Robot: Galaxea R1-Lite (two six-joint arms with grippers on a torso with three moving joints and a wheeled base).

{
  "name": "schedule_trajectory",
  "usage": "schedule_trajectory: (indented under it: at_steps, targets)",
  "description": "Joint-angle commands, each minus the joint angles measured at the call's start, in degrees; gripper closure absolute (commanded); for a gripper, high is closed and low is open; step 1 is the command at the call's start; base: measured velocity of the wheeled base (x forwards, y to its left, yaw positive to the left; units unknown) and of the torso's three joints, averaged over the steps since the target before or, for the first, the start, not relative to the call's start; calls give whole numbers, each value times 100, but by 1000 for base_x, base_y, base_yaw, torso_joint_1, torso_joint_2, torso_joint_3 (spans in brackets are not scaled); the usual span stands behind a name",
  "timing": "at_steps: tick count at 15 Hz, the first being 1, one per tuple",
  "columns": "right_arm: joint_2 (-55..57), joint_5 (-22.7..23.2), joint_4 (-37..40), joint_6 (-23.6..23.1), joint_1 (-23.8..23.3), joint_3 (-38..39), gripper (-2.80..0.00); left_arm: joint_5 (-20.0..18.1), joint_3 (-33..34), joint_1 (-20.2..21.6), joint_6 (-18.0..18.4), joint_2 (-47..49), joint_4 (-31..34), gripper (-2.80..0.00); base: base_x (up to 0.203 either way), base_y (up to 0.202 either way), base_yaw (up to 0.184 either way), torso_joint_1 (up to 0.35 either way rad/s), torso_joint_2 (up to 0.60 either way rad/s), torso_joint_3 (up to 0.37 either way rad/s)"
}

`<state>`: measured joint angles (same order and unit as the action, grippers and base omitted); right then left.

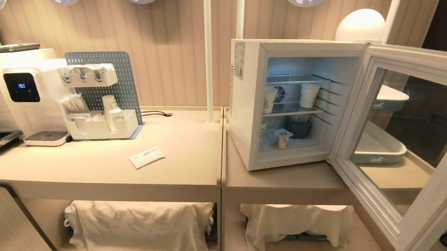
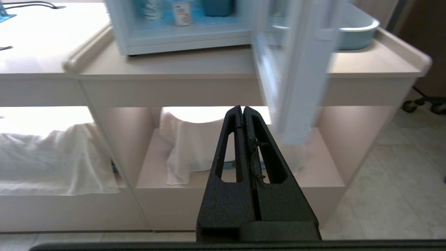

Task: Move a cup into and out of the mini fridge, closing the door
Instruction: Take the yoghurt out of the freezer

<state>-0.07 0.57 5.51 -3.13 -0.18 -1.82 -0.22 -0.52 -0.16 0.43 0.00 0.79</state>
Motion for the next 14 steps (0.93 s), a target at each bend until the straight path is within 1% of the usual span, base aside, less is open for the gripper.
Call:
schedule_trajectory:
  at_steps: [1,4,8,14]
  targets:
    - [7,4,3,-3,1,-2,0,2,0,-1,1,0,0,0,0,189,0,6,6,-2]
    - [7,-5,3,-3,1,3,0,-3,0,-2,1,0,0,0,0,149,1,3,4,2]
    - [7,-1,3,-3,1,5,0,-2,0,-2,9,0,0,0,0,13,0,1,1,-1]
    - [7,4,3,-3,1,4,0,-4,0,-2,9,0,0,0,181,0,3,5,2,2]
